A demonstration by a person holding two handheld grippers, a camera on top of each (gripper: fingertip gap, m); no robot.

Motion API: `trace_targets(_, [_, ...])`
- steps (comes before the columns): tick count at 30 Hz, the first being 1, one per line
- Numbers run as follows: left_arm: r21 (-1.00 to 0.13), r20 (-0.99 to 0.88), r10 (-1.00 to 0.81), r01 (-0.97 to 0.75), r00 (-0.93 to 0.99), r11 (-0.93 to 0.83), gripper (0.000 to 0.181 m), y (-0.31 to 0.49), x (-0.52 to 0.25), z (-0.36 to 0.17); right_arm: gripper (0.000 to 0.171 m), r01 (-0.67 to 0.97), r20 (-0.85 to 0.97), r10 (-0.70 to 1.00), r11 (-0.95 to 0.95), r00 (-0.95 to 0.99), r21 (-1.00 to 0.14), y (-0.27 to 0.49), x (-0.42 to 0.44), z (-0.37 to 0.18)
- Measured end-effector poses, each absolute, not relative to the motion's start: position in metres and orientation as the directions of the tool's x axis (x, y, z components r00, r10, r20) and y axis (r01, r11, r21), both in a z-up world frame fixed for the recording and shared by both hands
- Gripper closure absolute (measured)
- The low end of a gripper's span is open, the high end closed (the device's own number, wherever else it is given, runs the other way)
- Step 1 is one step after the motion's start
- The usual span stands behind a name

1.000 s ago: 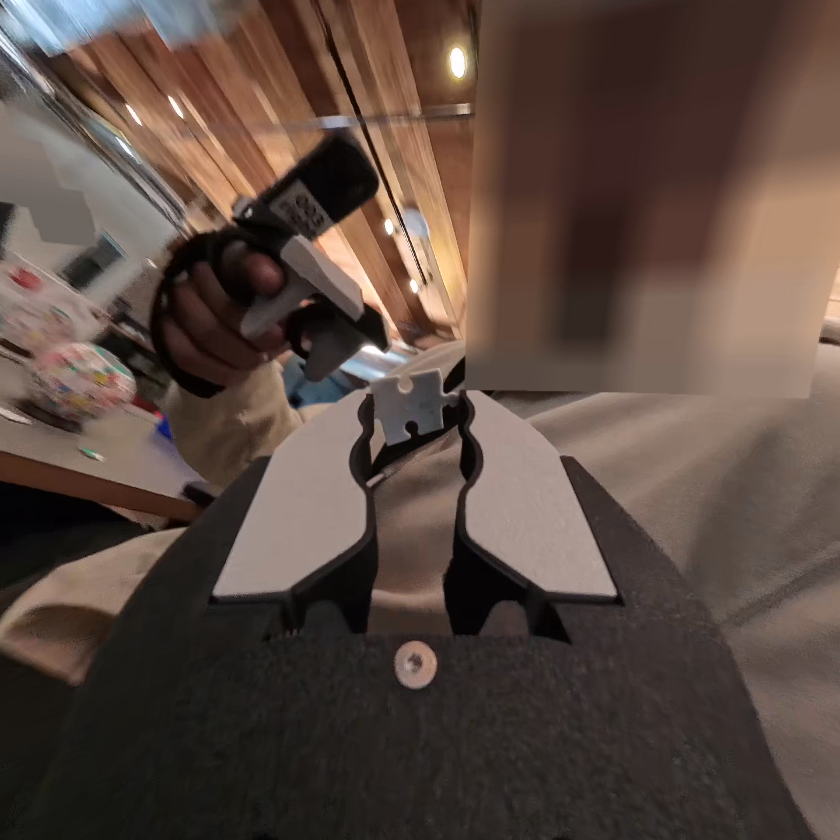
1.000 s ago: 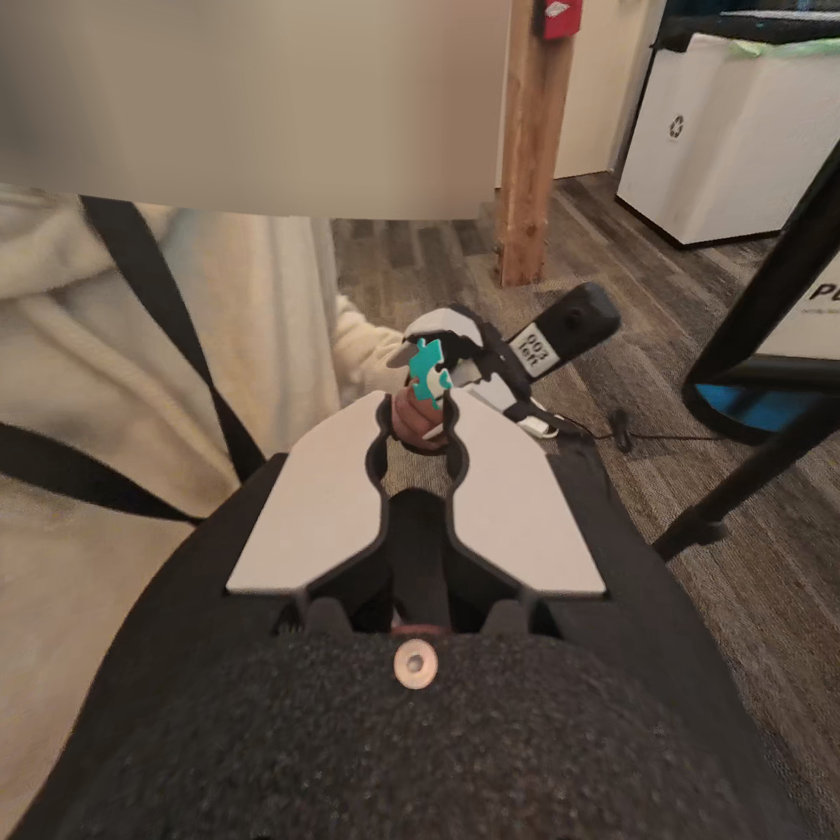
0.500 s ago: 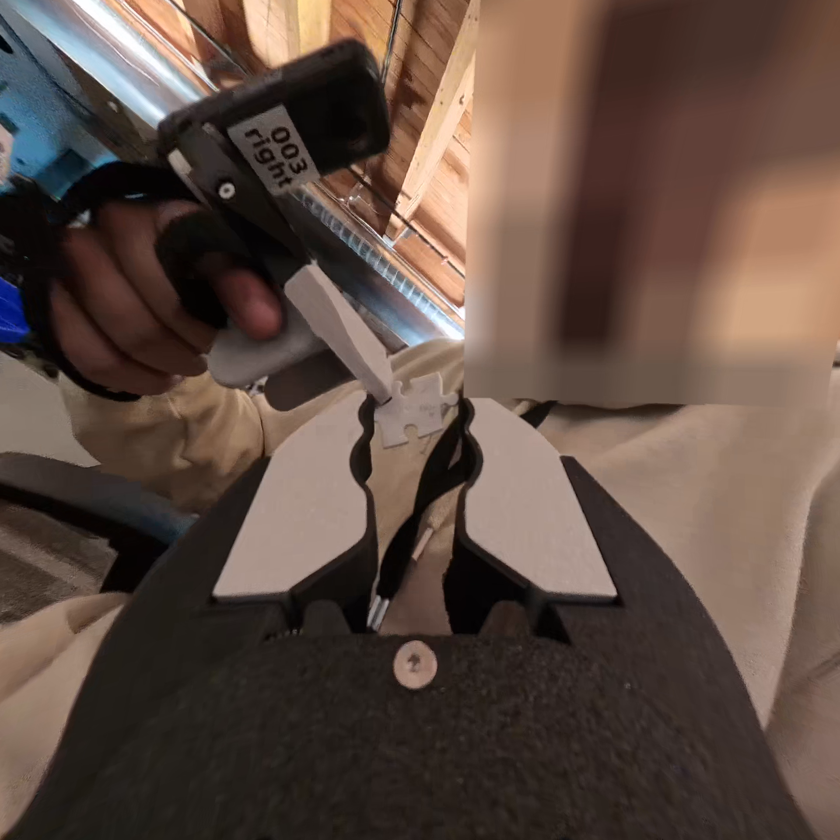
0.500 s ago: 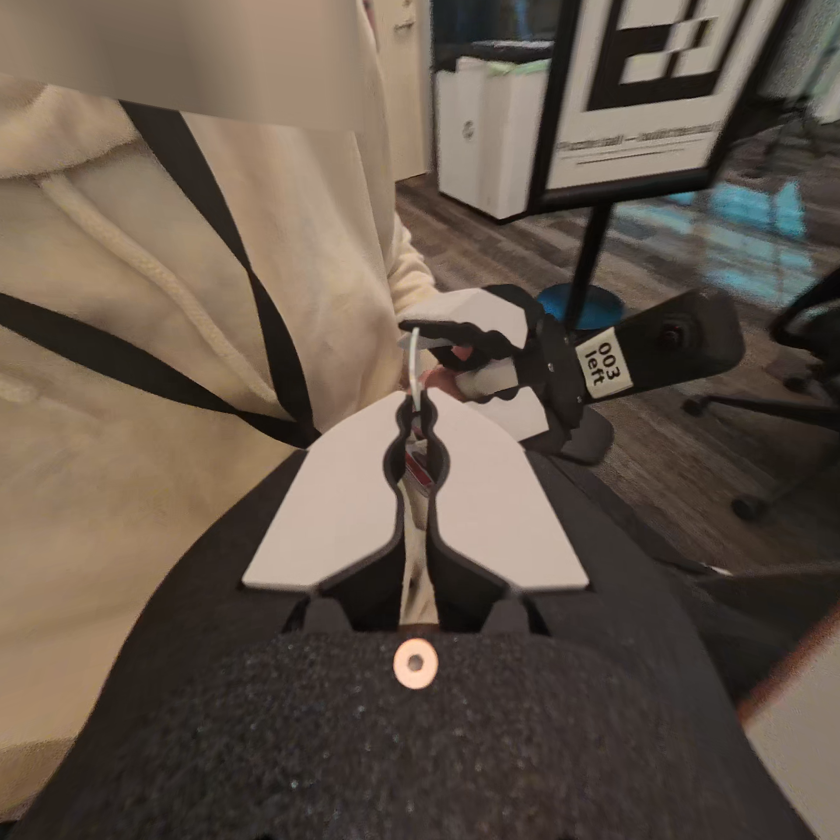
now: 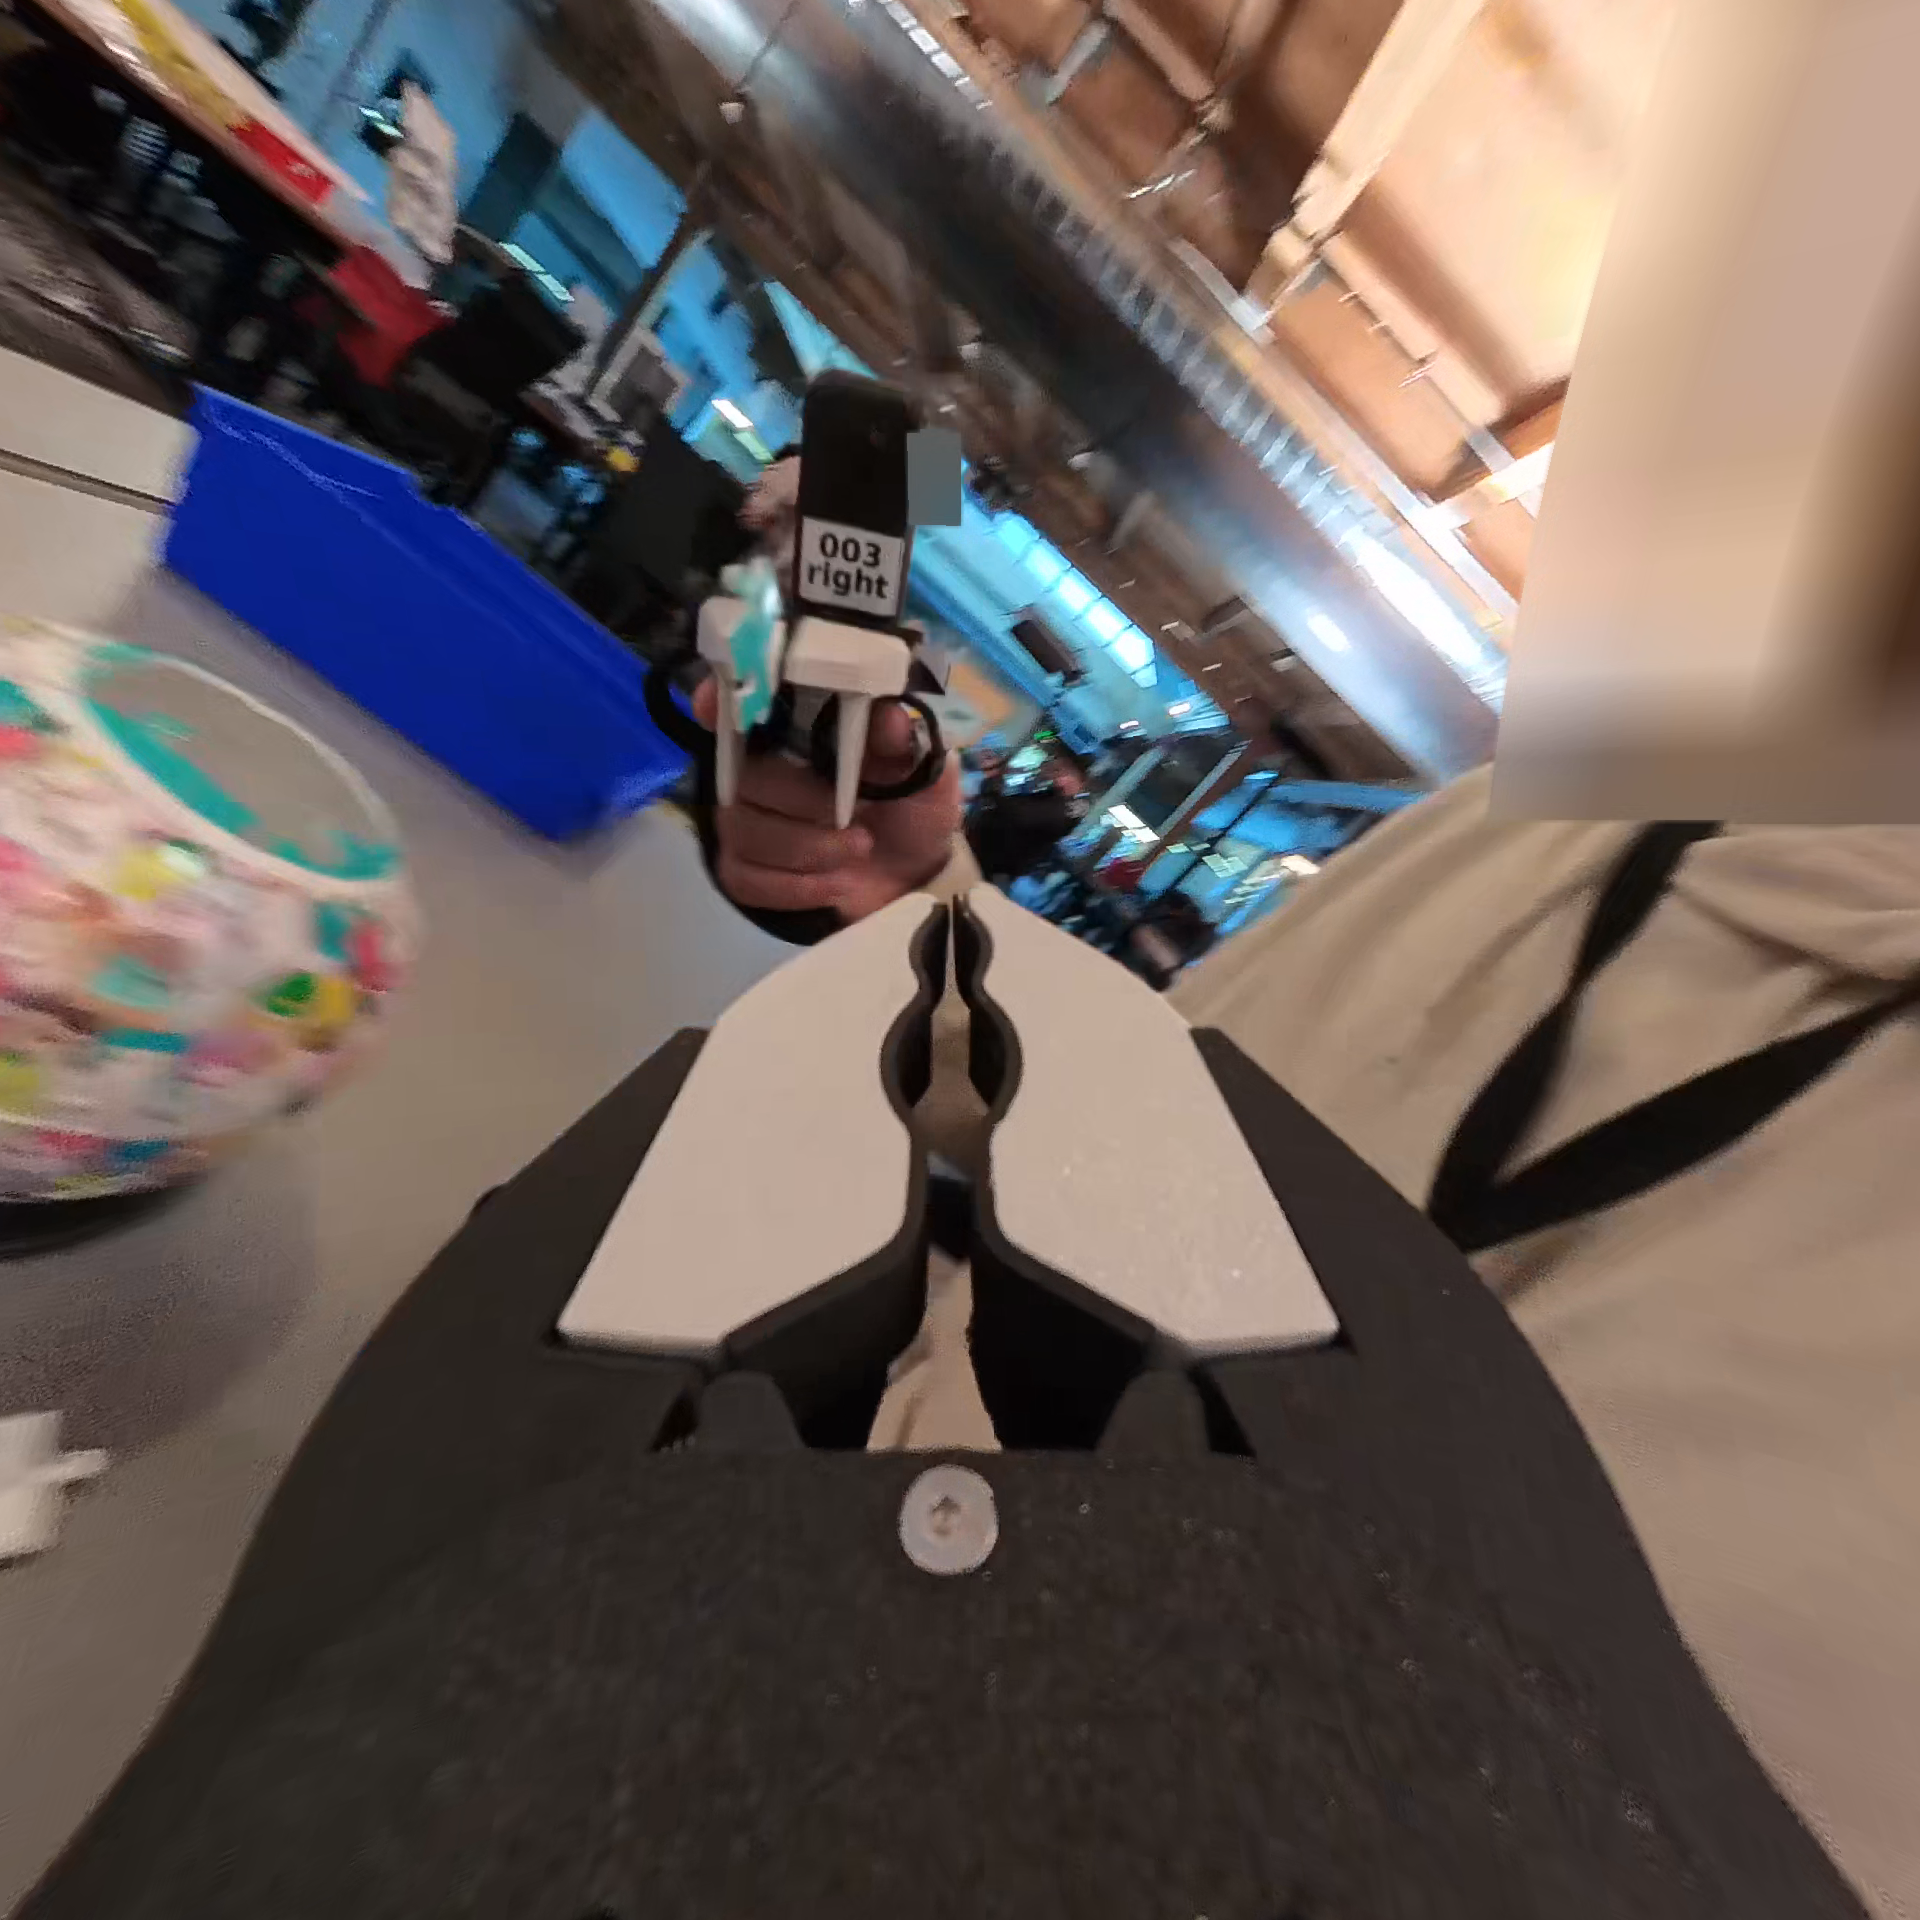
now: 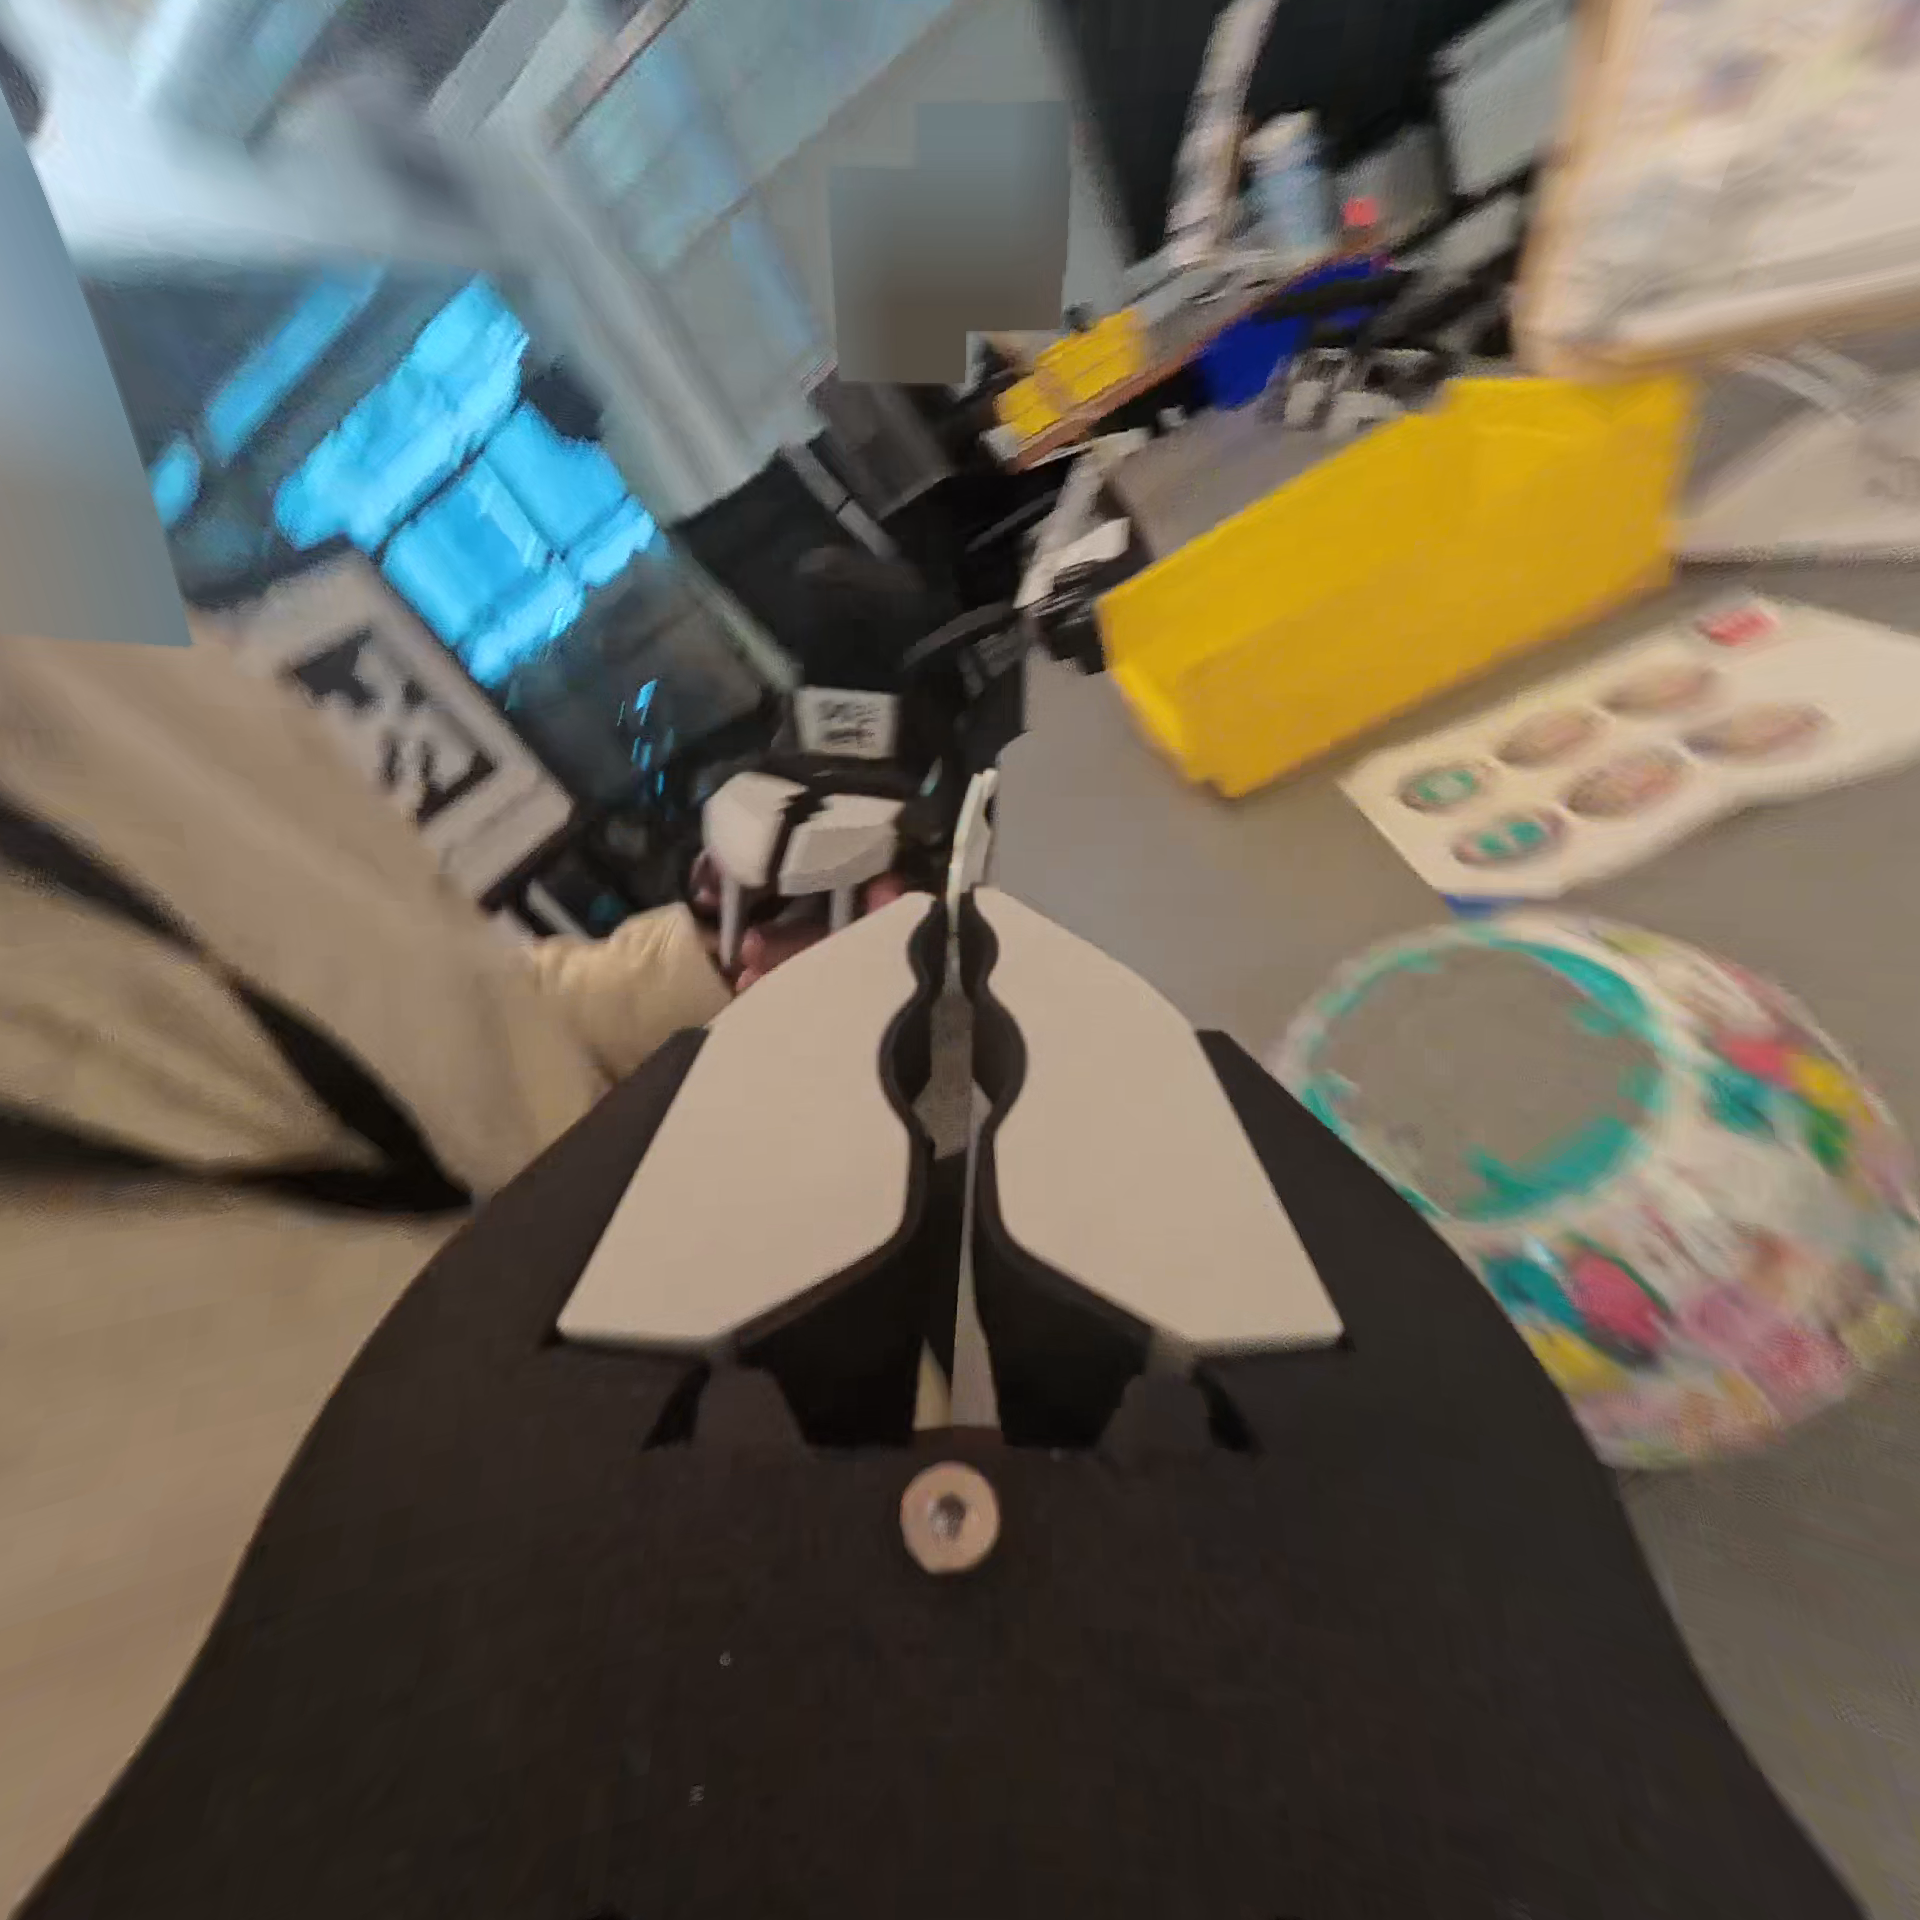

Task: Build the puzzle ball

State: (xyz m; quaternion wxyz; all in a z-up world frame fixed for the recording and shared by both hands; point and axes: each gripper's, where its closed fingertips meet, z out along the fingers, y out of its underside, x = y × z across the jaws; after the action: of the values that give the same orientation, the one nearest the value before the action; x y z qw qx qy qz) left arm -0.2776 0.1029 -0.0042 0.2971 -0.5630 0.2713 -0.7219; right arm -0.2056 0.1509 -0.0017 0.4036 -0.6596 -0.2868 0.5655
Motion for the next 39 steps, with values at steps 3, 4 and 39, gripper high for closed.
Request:
trace_targets(3, [-0.808, 0.585, -0.811, 0.076, -0.016, -0.584, 0.18, 0.148, -0.265, -0.014, 0.169, -0.18, -0.792, 0.573, -0.774, 0.208, -0.607, 0.191, -0.187, -0.035])
trace_targets(4, [-0.835, 0.549, -0.835, 0.049, 0.033, -0.547, 0.18, 0.161, -0.26, -0.016, 0.169, -0.204, -0.836, 0.521, -0.812, 0.17, -0.547, 0.195, -0.187, -0.039])
trace_targets(39, [-0.91, -0.157, -0.972, -0.408, 0.173, 0.074, 0.156, 0.203, -0.214, -0.06, 0.17, -0.434, -0.965, 0.243, -0.862, 0.095, -0.26, 0.195, -0.216, -0.05])
